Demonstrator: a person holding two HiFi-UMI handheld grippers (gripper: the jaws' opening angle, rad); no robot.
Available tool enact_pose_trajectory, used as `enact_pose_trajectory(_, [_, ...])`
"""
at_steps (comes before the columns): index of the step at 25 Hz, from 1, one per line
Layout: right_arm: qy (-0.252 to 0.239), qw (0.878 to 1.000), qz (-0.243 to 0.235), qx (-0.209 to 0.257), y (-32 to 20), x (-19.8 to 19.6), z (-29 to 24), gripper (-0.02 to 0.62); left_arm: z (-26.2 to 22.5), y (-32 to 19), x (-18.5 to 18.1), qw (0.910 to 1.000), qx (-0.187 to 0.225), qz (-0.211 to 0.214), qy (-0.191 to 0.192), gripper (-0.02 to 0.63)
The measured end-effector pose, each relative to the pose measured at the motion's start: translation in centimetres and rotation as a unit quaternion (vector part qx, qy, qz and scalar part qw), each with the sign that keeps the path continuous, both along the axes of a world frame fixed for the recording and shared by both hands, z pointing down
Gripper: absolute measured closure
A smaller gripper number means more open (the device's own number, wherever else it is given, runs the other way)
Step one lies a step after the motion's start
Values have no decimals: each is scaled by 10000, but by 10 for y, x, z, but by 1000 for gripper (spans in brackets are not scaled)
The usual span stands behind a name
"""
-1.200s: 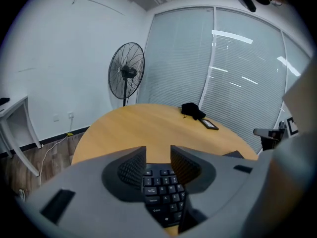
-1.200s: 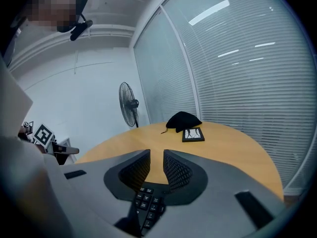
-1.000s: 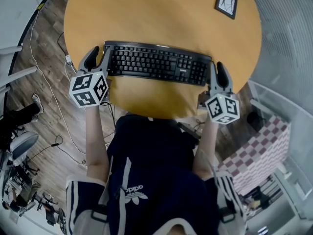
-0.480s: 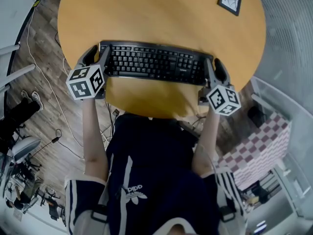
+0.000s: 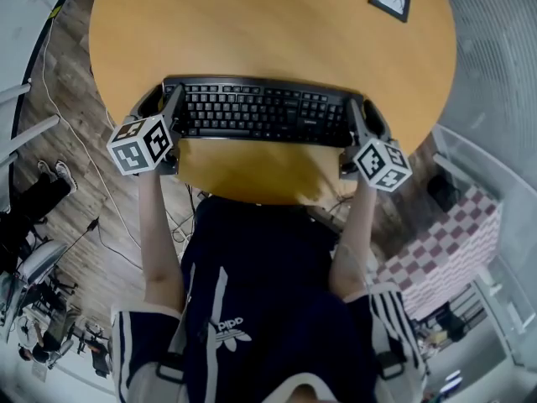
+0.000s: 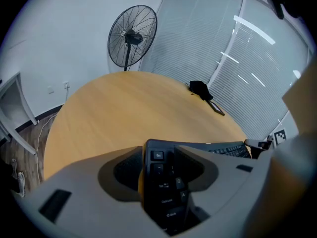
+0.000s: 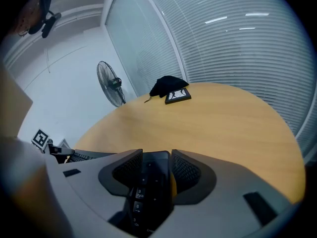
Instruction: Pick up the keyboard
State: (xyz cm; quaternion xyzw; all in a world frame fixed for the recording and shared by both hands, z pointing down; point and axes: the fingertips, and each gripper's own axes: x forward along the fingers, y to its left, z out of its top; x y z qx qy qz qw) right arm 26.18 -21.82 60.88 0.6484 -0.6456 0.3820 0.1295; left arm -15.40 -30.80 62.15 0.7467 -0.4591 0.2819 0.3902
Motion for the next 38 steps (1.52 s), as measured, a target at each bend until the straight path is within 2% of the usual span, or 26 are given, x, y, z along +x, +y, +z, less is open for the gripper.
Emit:
enact_pose_trajectory(4, [-269,9993,112,-226,7,3,20,431,2,1,1,9998,-115,42,169,428])
enact_pose_trajectory(10, [-512,9982,-101,-291,-1,-2,12,431,4,0,2,9967,-516,66,625,428])
enact_pose_trajectory(13, [-735,9963,-147,-412,0,-3,15,431,5,0,2,9955,-527,-2,785,428])
enact_pose_trajectory(16, [-825,9952,-147,-496,1,-1,17,431,4,1,1,9960,-405,-57,799,426])
enact_pose_trajectory(26, [-596,9973,-232,-353,-1,-3,13,431,3,0,1,9984,21,-48,564,428])
enact_pose_trajectory(31, [-520,9985,-161,-79,4,-1,0,431,-14,3,0,9980,206,25,599,428])
enact_pose_trajectory(38, [-463,9966,-447,509,2,-4,-30,431,-44,2,1,9949,683,174,725,428])
